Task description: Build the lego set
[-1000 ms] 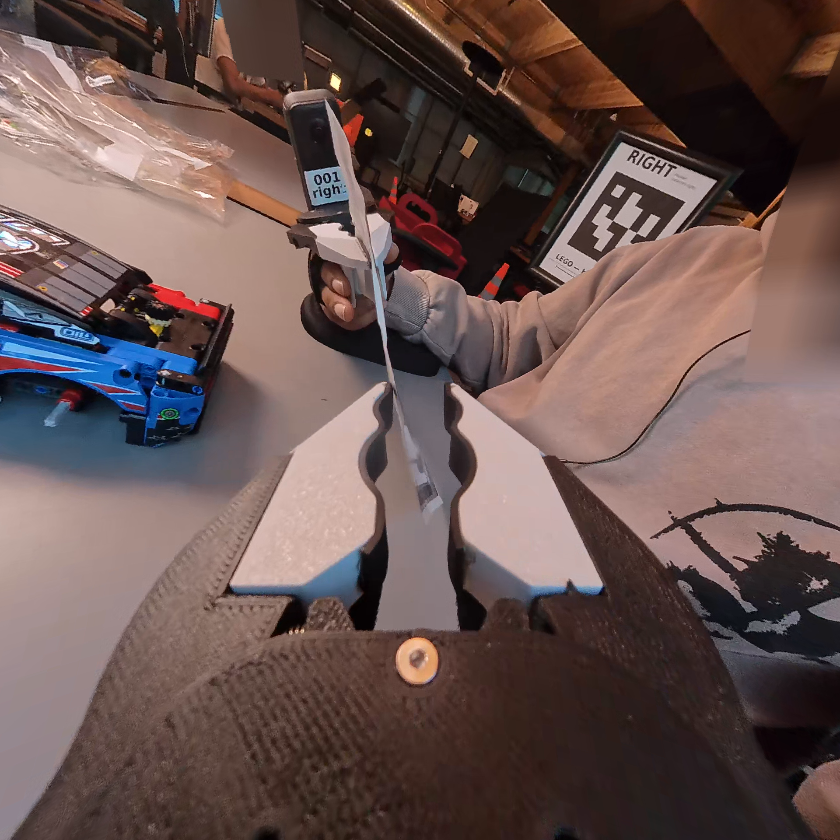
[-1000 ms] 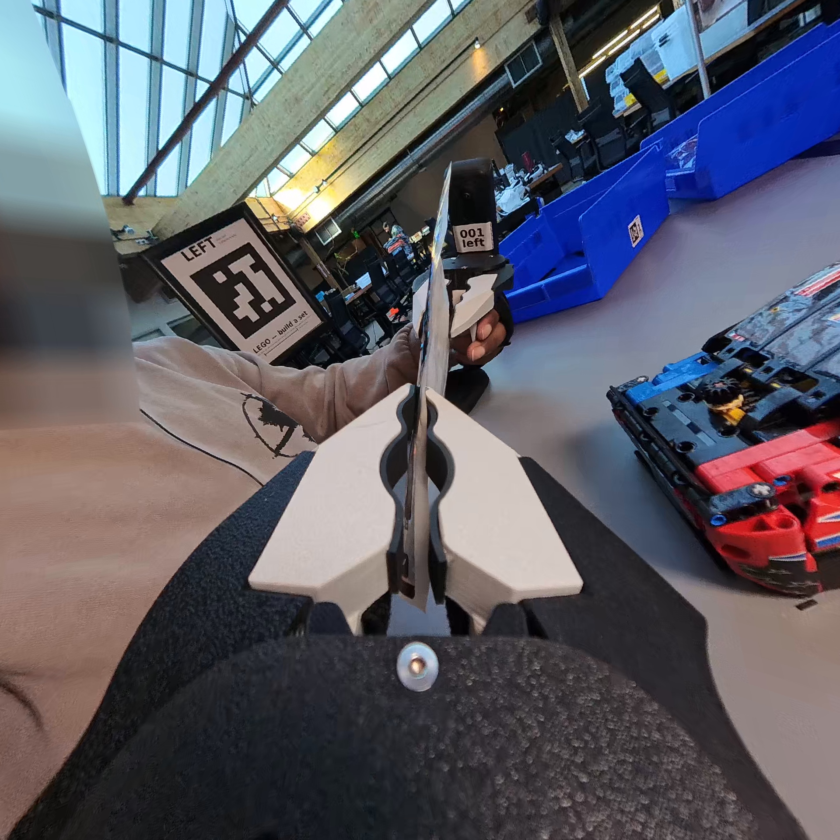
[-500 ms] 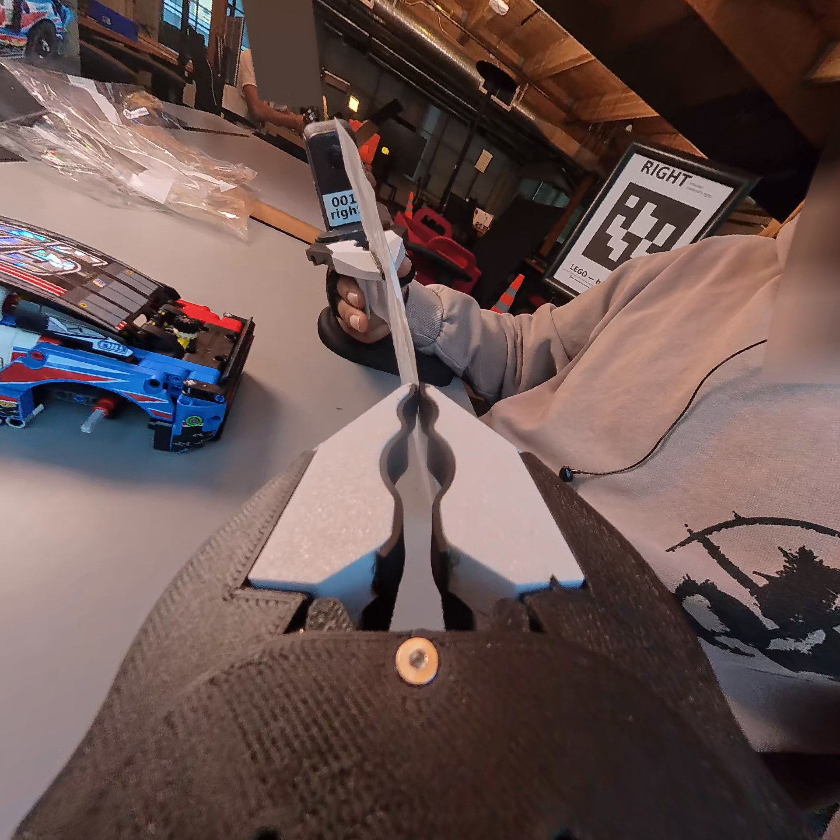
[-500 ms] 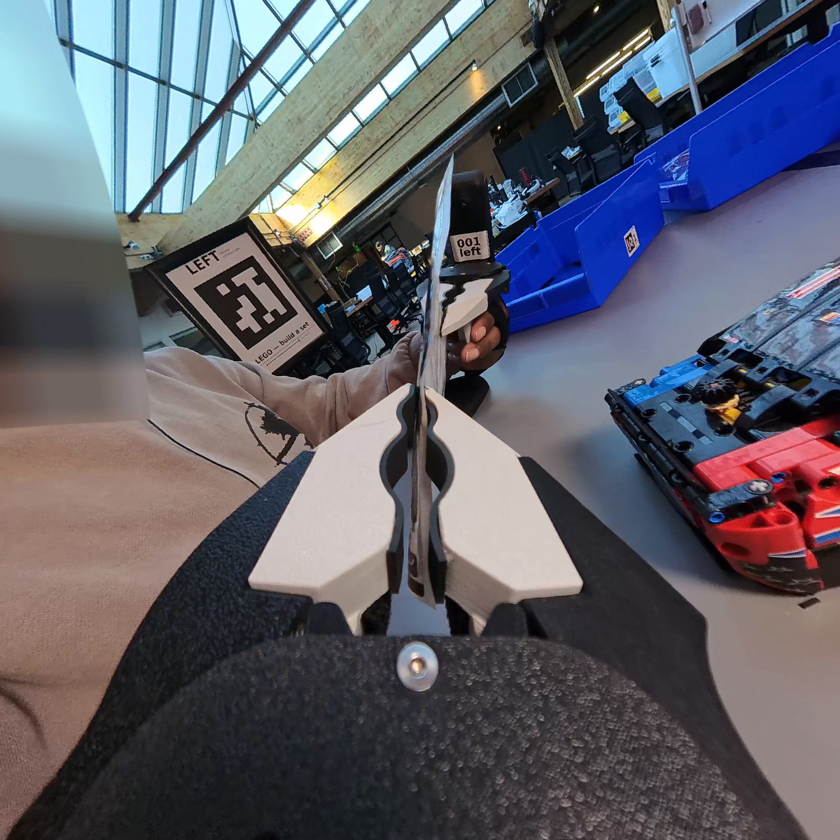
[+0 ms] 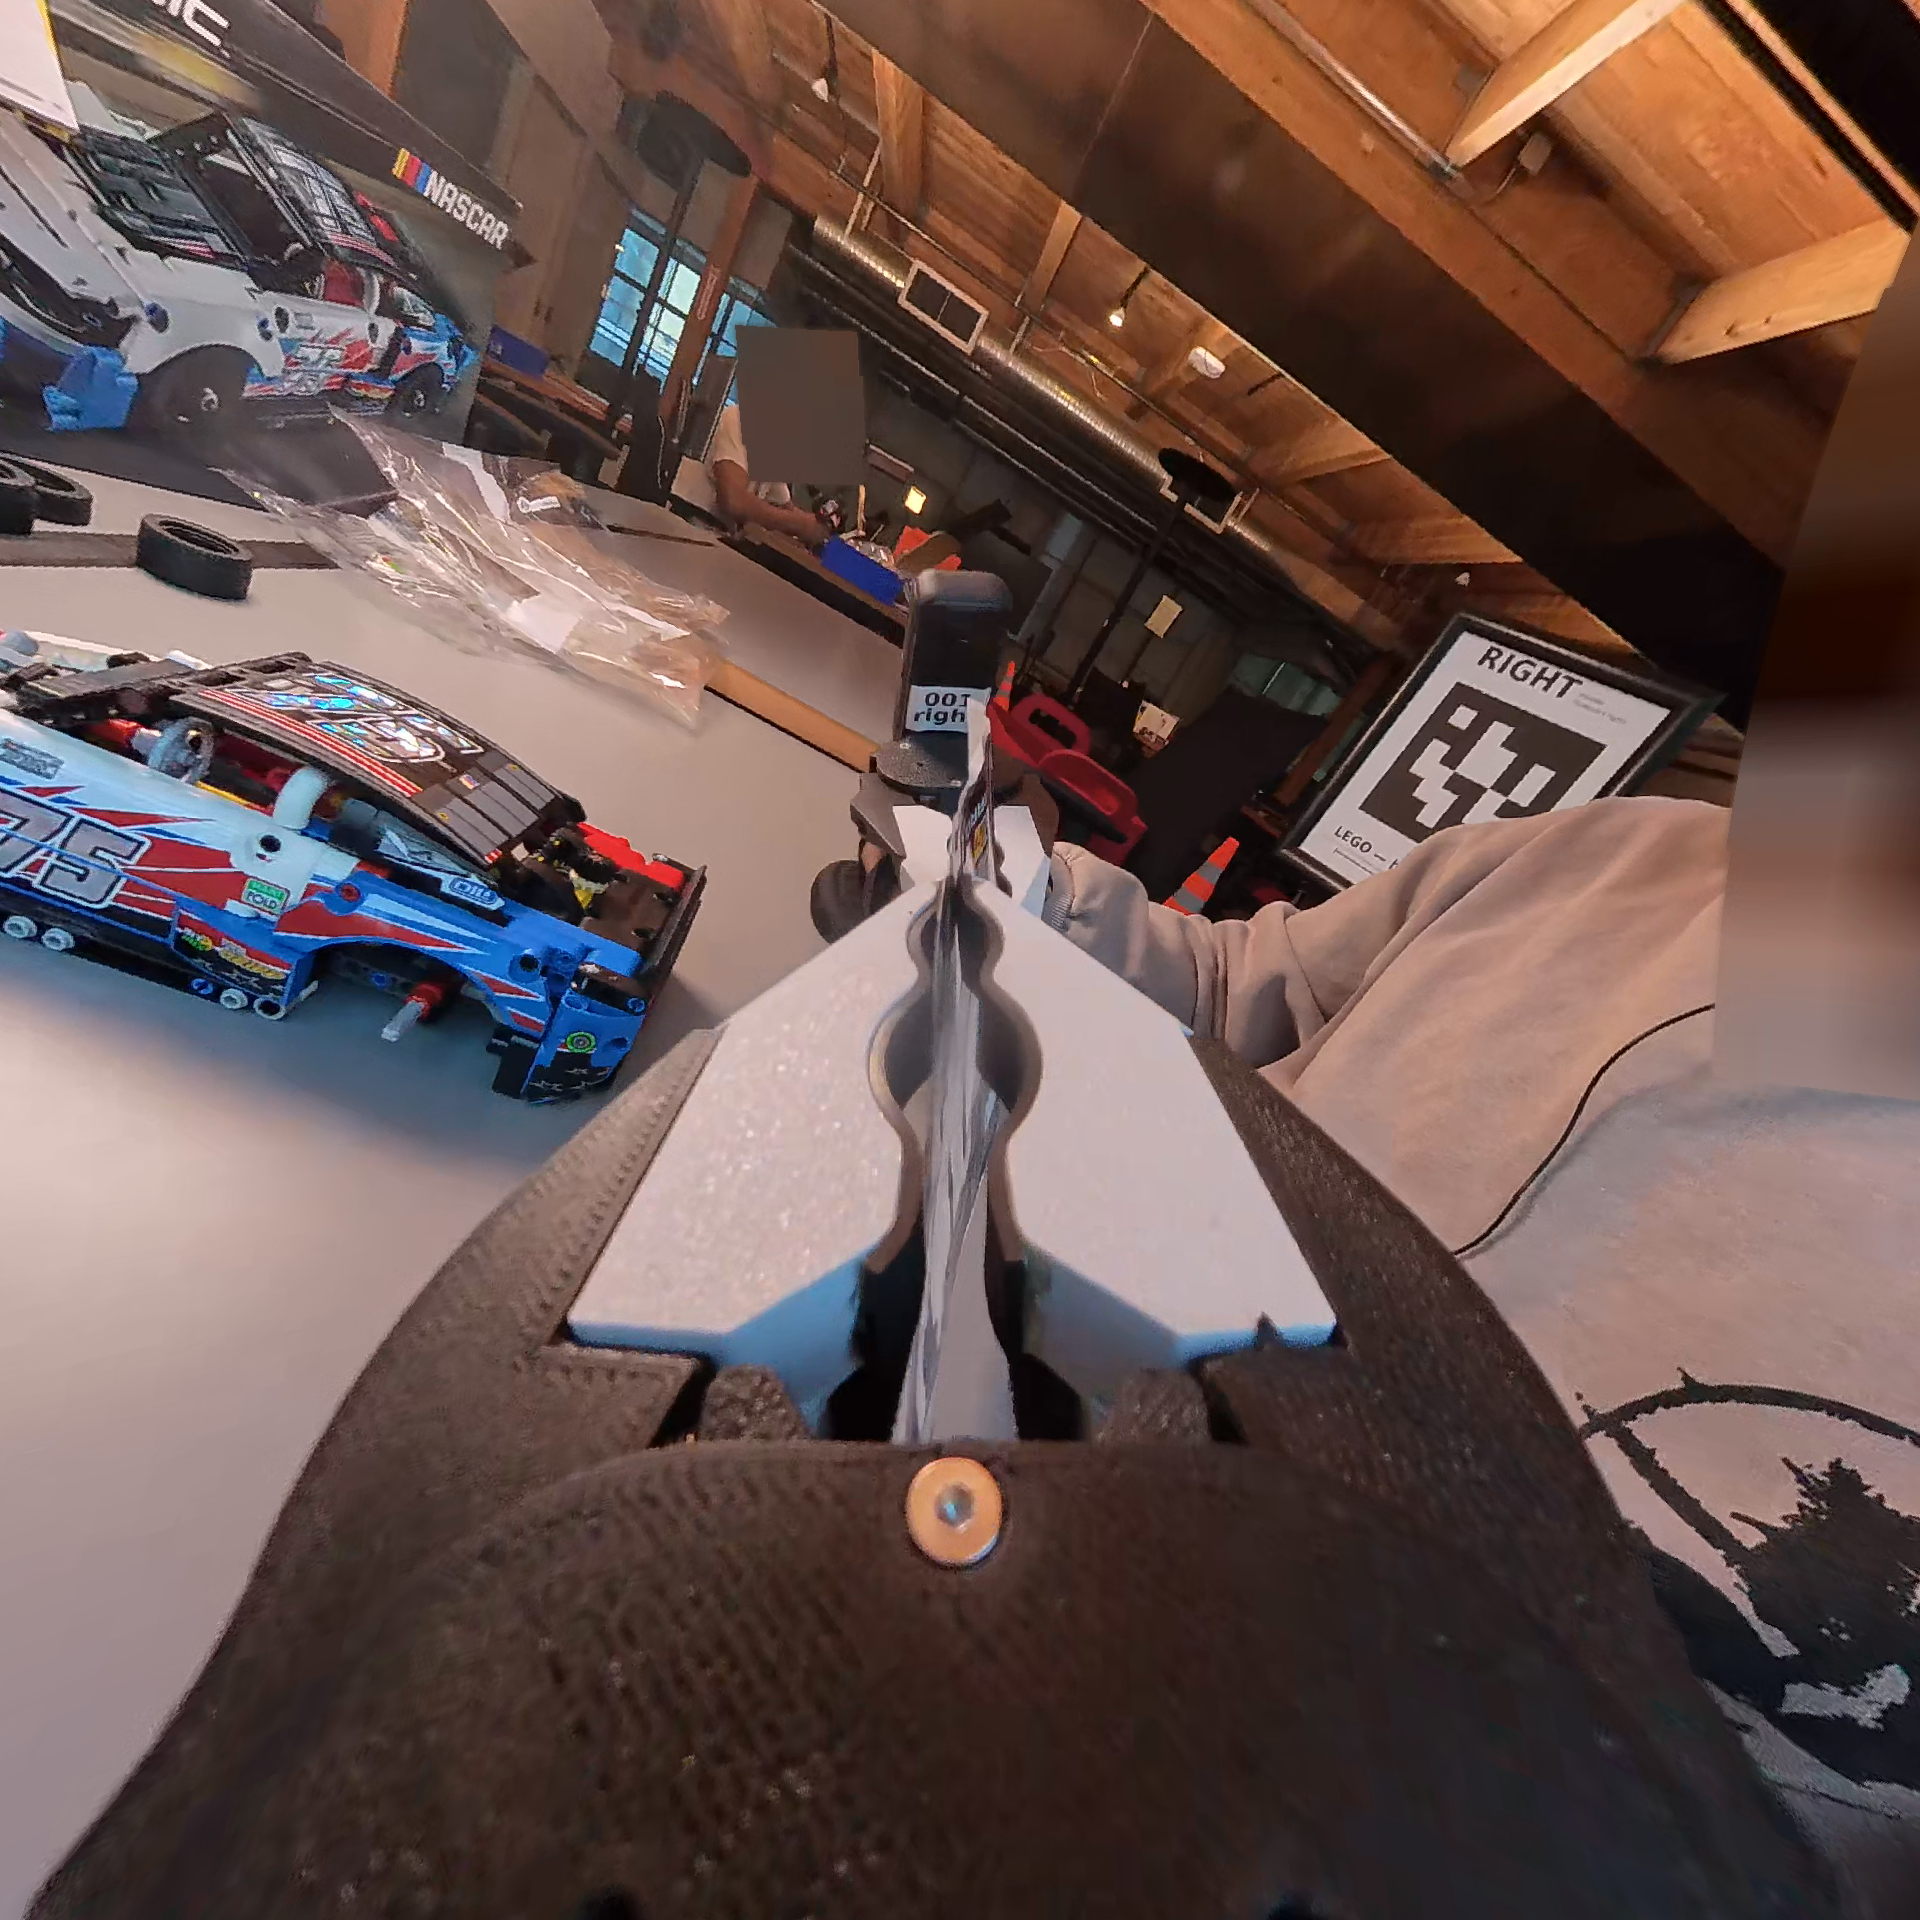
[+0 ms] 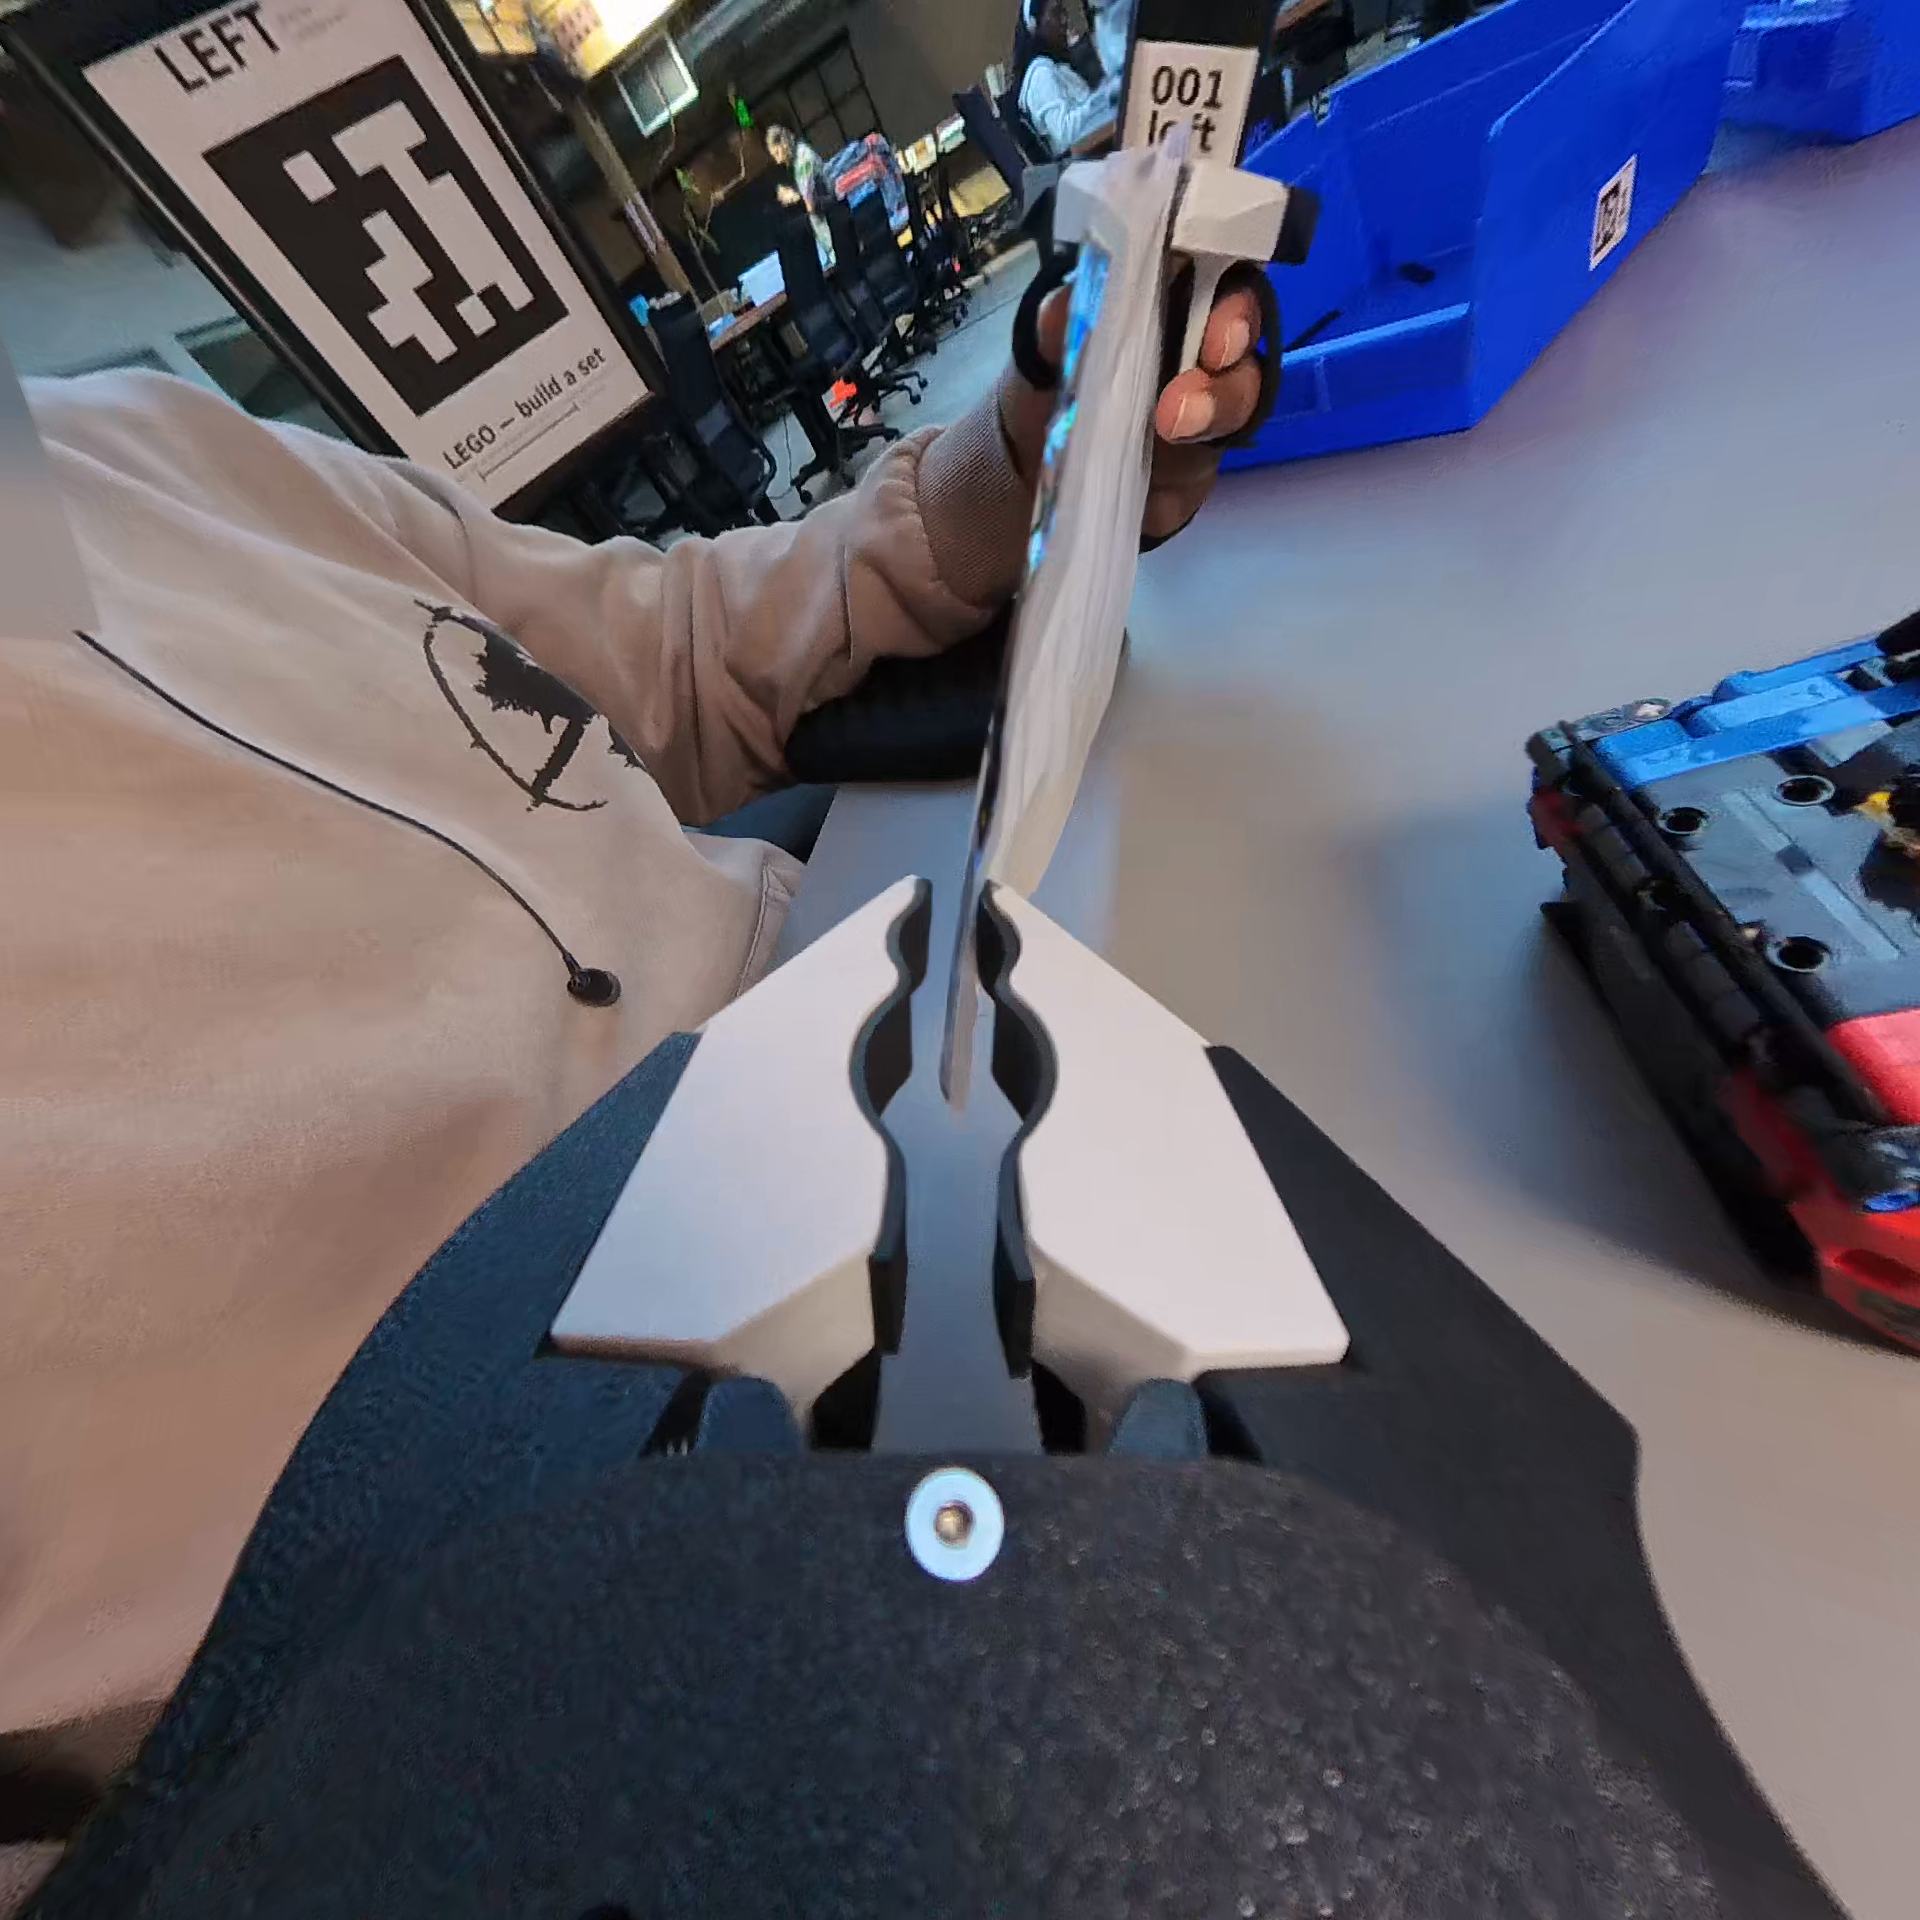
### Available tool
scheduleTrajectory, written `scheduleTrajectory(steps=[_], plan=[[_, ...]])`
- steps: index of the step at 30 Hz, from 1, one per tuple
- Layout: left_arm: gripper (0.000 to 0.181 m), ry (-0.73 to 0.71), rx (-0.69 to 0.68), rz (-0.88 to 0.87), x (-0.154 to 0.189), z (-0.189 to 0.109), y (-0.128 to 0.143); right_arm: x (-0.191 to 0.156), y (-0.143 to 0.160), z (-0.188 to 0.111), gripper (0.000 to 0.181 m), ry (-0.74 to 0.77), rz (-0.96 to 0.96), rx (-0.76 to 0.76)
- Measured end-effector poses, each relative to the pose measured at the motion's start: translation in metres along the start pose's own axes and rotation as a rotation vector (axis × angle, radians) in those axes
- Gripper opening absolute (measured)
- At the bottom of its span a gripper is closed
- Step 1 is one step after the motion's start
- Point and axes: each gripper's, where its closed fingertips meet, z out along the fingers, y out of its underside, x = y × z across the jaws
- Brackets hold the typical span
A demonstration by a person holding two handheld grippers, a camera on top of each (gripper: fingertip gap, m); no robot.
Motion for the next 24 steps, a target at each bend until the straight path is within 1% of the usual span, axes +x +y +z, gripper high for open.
scheduleTrajectory(steps=[3,5,6,8,10,13,15,18,20,22,24], plan=[[0.0,0.015,-0.003,-0.025,0.0,-0.001,0.0,0.0,-0.007,-0.008,0.035,0.032,-0.047,-0.003],[0.0,0.025,-0.016,-0.034,0.001,0.0,0.002,0.007,-0.026,-0.021,0.05,0.096,-0.082,0.046],[0.0,0.03,-0.026,-0.037,0.001,0.001,0.004,0.012,-0.038,-0.029,0.054,0.141,-0.095,0.068],[0.0,0.042,-0.045,-0.046,0.003,0.003,0.007,0.023,-0.06,-0.042,0.058,0.238,-0.14,0.08],[0.0,0.06,-0.062,-0.057,0.005,0.005,0.011,0.026,-0.078,-0.044,0.056,0.301,-0.208,0.044],[0.0,0.09,-0.098,-0.07,0.01,0.009,0.017,0.033,-0.087,-0.028,0.049,0.377,-0.317,-0.103],[0.0,0.102,-0.123,-0.073,0.012,0.011,0.022,0.035,-0.08,-0.008,0.044,0.366,-0.388,-0.247],[0.0,0.111,-0.151,-0.071,0.014,0.014,0.028,0.035,-0.058,0.018,0.023,0.305,-0.451,-0.475],[0.0,0.106,-0.16,-0.067,0.014,0.014,0.03,0.034,-0.047,0.028,0.012,0.255,-0.456,-0.572],[0.0,0.103,-0.142,-0.058,0.014,0.011,0.026,0.031,-0.047,0.034,0.002,0.213,-0.457,-0.563],[0.003,0.091,-0.081,-0.026,0.013,0.006,0.015,0.025,-0.056,0.035,0.0,0.167,-0.418,-0.471]])
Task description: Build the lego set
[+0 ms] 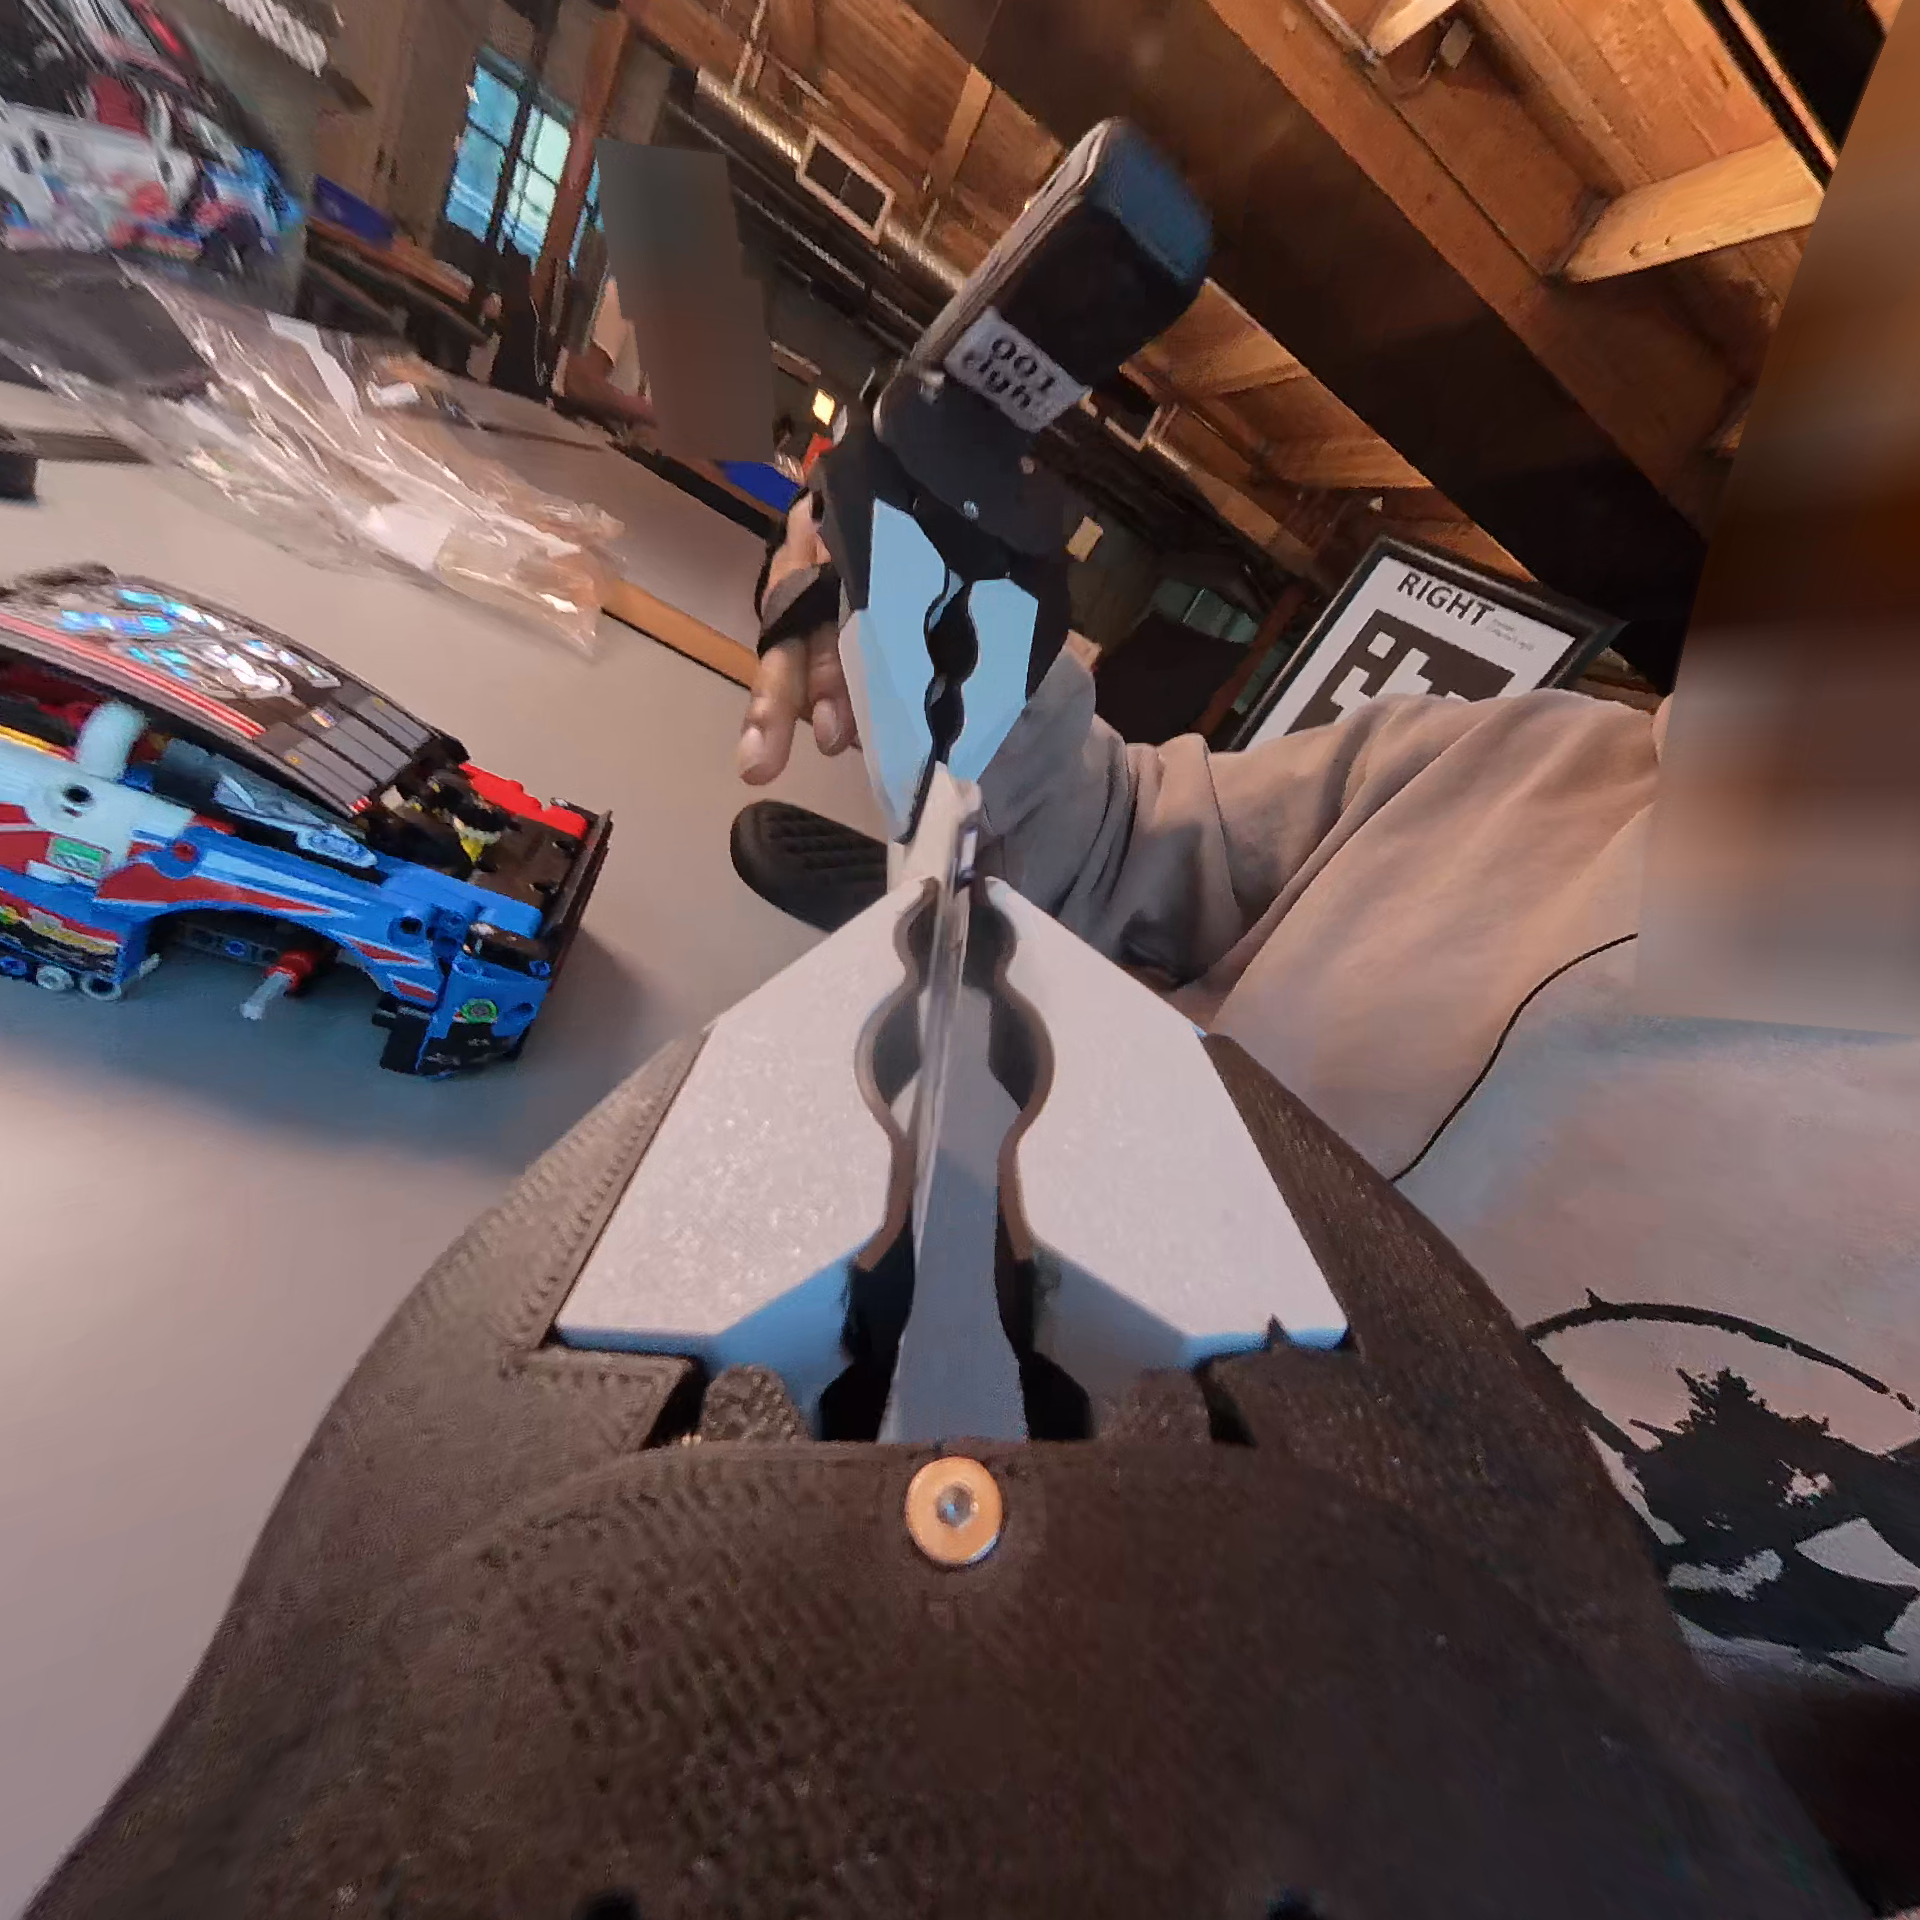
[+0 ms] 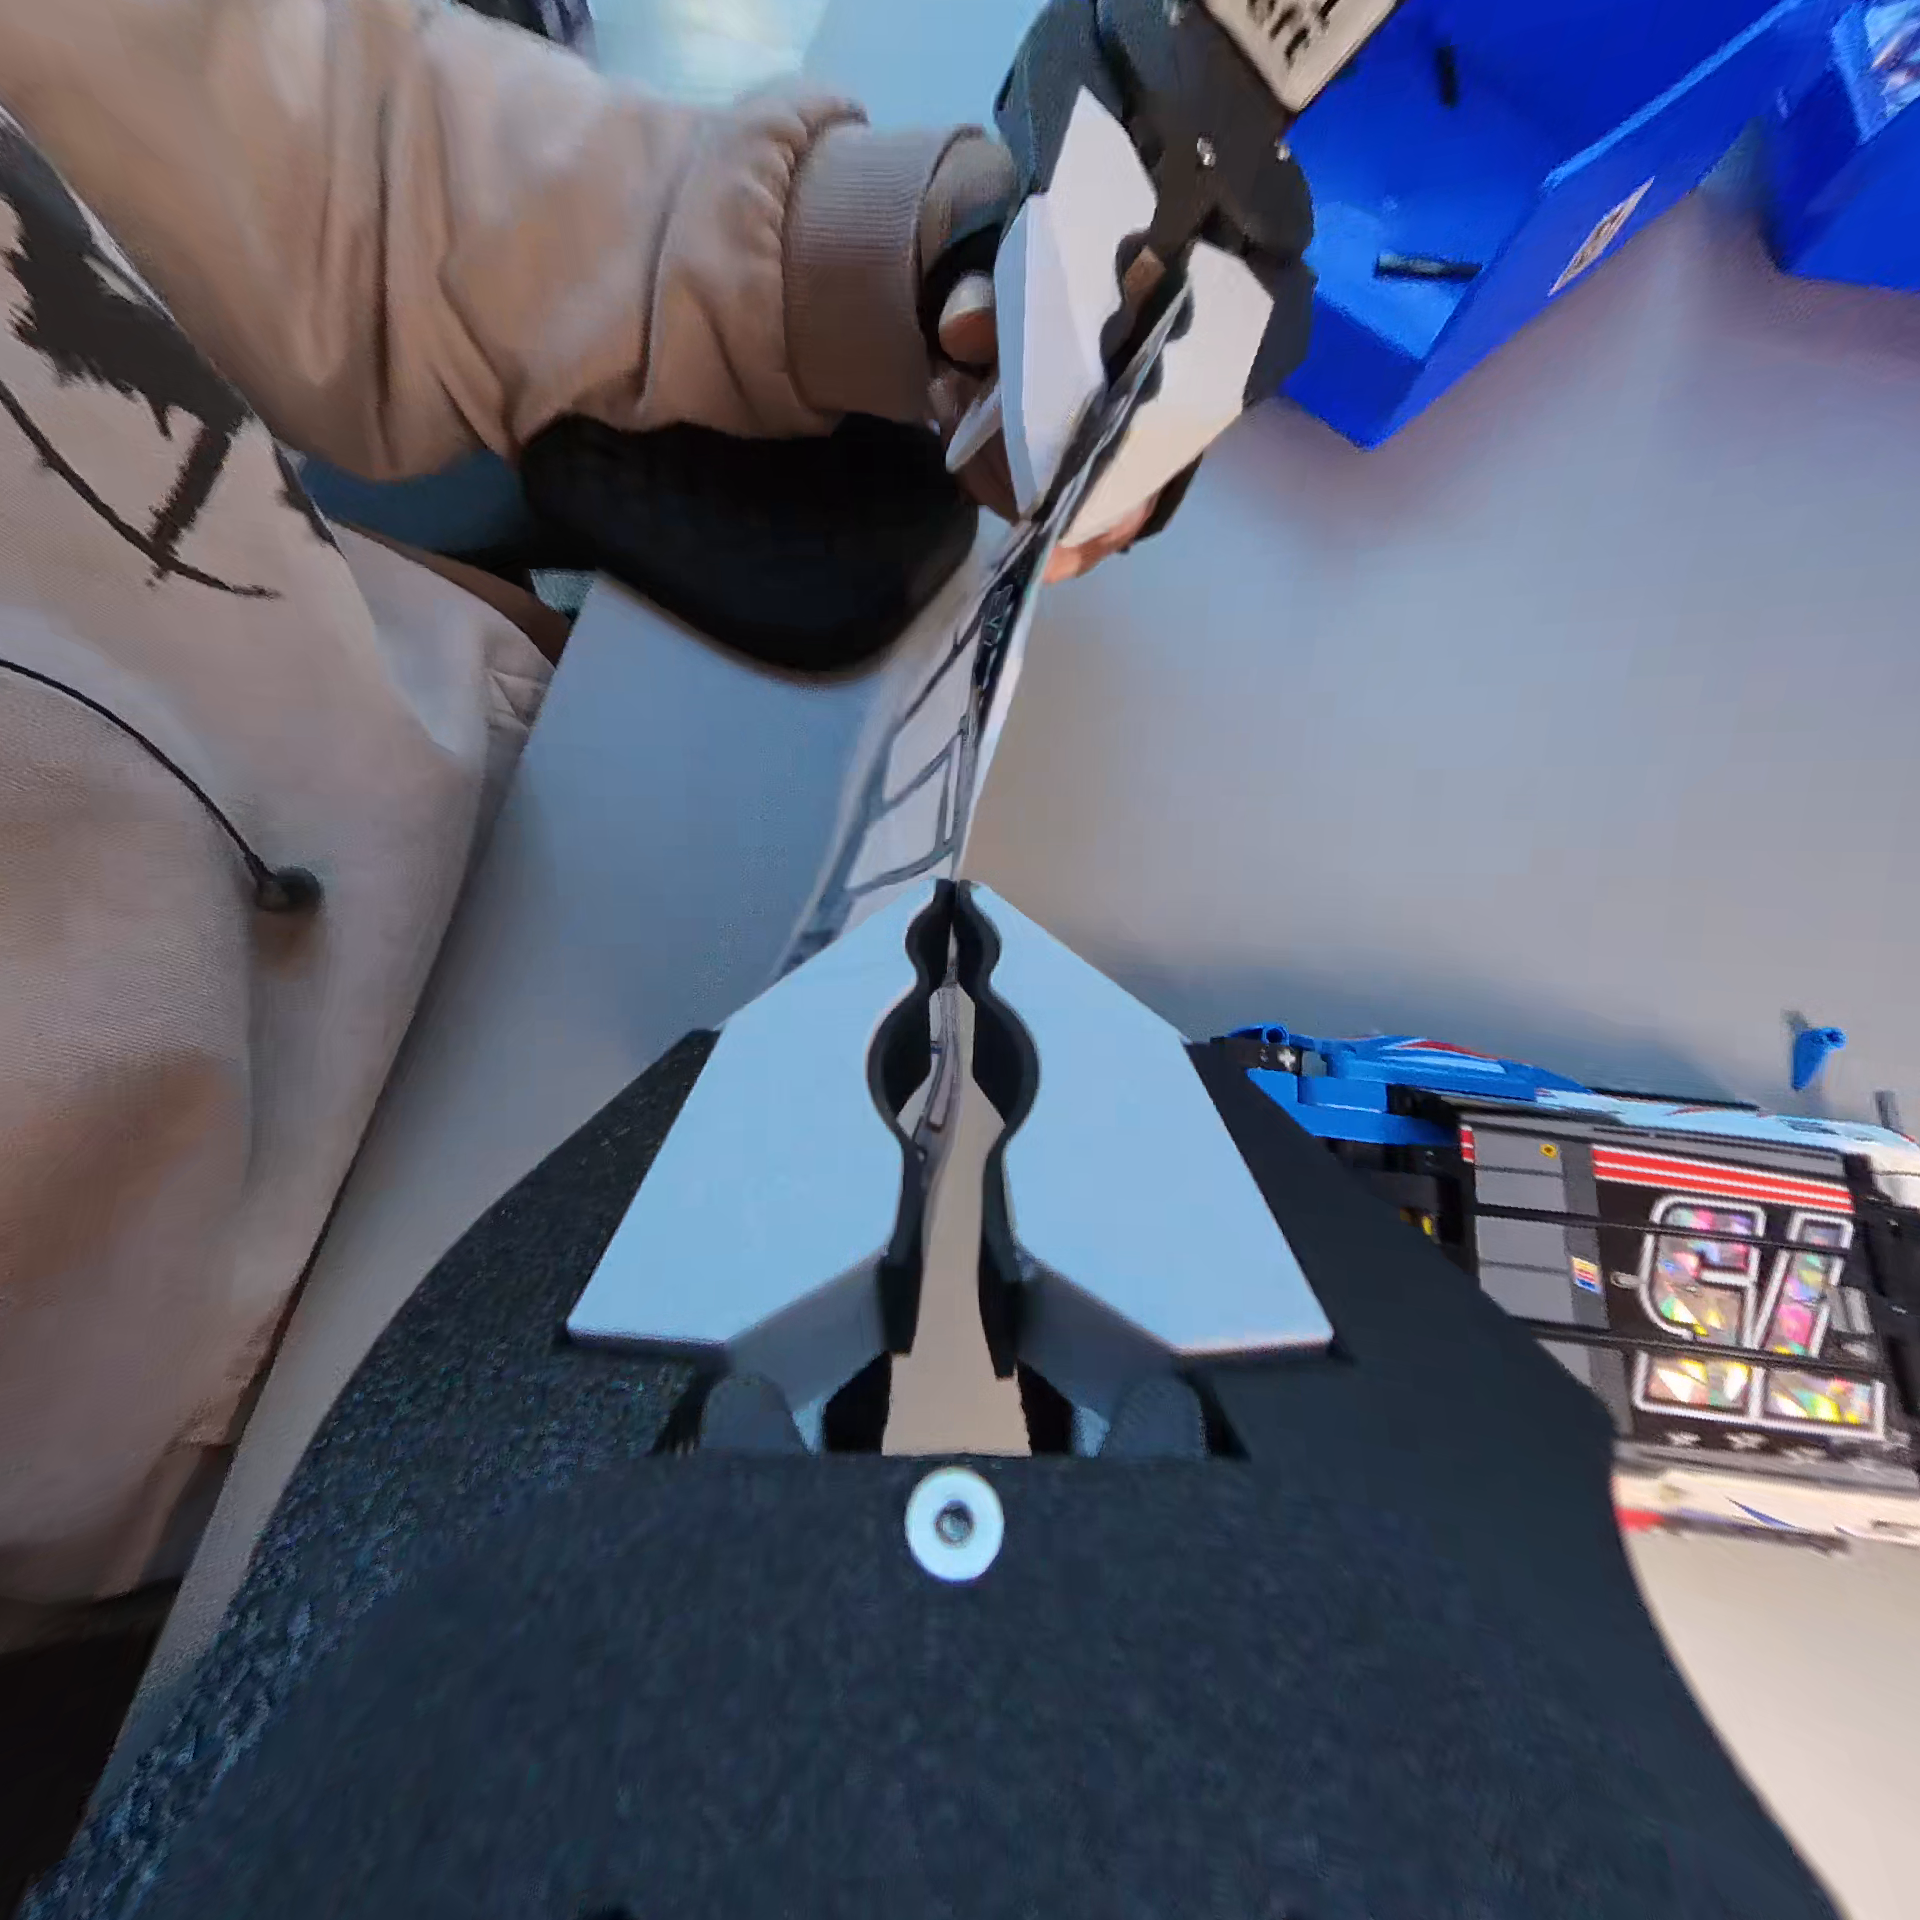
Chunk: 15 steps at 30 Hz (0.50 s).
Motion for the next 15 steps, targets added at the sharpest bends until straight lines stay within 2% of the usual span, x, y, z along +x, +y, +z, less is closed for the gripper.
scheduleTrajectory(steps=[4,7,11,15], plan=[[0.033,-0.006,0.147,0.052,0.003,-0.019,-0.027,0.006,-0.02,-0.026,0.0,-0.025,0.142,0.3],[0.041,0.002,0.182,0.047,0.003,-0.028,-0.033,0.012,-0.029,-0.051,0.0,-0.028,0.247,0.536],[0.042,0.059,0.159,0.033,0.009,-0.019,-0.026,0.021,-0.026,-0.071,0.0,-0.002,0.339,0.721],[0.028,0.019,0.115,0.076,0.006,0.001,-0.015,0.024,-0.026,-0.08,0.0,-0.013,0.396,0.844]])
